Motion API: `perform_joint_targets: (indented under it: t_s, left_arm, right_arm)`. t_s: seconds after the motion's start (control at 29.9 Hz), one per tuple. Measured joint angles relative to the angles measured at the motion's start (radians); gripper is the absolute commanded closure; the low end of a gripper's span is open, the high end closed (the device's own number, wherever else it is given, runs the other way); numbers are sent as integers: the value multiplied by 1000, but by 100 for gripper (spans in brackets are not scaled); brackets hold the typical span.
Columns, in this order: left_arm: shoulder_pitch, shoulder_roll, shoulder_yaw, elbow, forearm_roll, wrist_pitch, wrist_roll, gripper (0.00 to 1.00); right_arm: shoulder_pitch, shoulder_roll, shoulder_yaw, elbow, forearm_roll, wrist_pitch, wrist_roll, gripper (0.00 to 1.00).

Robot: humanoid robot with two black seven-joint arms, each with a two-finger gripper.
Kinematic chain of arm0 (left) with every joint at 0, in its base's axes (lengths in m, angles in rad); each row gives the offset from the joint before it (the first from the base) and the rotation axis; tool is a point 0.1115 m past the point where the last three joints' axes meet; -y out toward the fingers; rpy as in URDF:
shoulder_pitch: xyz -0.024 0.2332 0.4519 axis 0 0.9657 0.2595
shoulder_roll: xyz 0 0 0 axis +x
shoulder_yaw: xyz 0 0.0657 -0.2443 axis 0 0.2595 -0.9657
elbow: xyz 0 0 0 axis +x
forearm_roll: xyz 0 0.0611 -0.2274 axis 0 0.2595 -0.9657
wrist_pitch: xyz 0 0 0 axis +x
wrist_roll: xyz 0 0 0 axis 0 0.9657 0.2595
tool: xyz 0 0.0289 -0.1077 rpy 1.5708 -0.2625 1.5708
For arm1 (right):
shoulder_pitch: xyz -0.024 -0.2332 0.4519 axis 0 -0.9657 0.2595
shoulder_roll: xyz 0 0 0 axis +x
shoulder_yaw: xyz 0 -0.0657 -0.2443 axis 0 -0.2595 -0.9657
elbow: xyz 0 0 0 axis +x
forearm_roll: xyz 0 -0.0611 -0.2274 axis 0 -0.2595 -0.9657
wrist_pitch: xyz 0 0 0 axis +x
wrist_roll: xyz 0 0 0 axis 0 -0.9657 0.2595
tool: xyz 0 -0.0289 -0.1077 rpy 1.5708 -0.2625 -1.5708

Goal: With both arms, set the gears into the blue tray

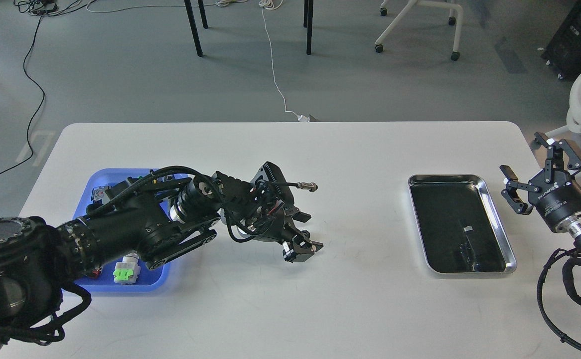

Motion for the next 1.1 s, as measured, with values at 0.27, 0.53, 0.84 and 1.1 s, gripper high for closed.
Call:
perform_joint_targets:
  t_s: [0.27,0.53,0.84,1.1]
  left_arm:
    - [11,3,1,12,0,0,0,46]
    - [12,-2,1,33,0,2,0,47]
    - [20,0,1,47,0,2,0,79]
    - [21,2,1,47,-1,3,0,87]
  right_arm:
    - [-3,-2,0,2,0,0,0,5]
    - [-5,-3,0,1,0,0,0,5]
    - [-5,-3,0,0,0,0,0,5]
    - [-5,-3,0,0,0,0,0,5]
